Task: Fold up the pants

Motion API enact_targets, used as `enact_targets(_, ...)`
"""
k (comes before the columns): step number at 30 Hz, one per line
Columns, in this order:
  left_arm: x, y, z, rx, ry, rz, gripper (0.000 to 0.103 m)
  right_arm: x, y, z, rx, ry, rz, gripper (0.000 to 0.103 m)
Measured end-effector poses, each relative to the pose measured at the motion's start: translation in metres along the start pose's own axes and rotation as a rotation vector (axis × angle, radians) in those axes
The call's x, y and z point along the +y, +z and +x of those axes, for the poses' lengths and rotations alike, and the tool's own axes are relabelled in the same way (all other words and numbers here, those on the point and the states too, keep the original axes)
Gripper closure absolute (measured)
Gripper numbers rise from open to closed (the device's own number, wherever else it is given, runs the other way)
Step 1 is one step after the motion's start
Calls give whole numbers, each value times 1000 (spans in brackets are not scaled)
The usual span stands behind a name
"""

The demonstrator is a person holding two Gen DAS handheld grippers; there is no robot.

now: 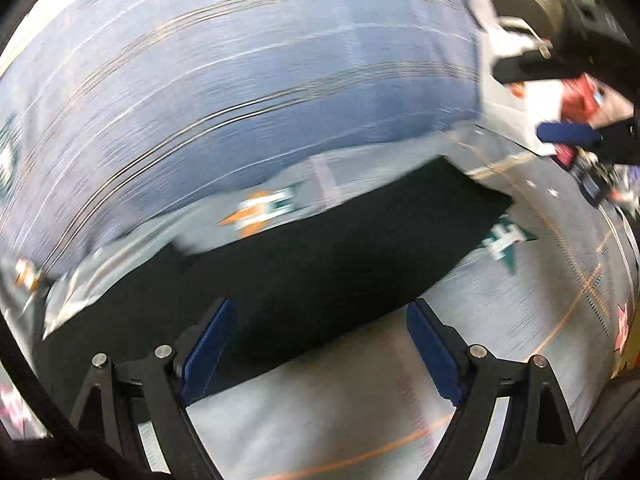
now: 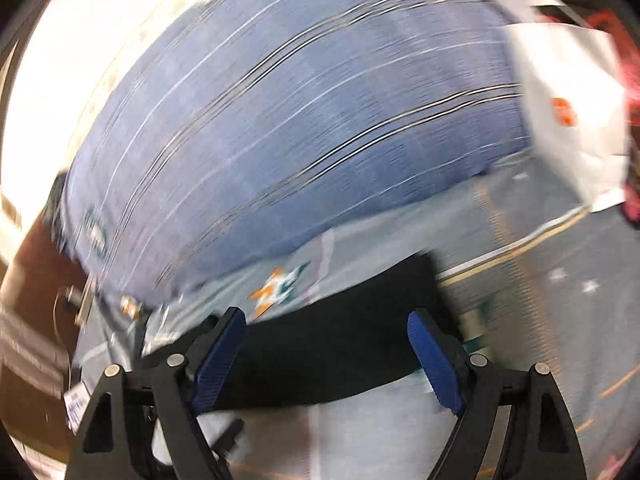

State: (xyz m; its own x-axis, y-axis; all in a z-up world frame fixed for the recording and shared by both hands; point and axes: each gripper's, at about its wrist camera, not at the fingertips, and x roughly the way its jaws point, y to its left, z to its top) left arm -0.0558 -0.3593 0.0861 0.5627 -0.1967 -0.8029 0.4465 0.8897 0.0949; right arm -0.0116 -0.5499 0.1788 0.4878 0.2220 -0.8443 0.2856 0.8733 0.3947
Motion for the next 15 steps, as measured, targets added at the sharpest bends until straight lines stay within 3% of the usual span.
enact_targets(3, -42, 19, 16, 7, -34, 46, 15, -36, 12, -8, 5, 27, 71, 30)
enact_targets(11, -121, 42, 66, 54, -32, 227, 16, -79, 23, 4, 96, 27, 129, 34)
enact_targets(13, -129, 42, 73, 52, -39, 234, 19, -85, 24, 12, 106, 27, 143, 38)
enact_targets(15, -128, 47, 77, 43, -60, 191, 32, -87, 24, 16, 107, 19, 123, 44)
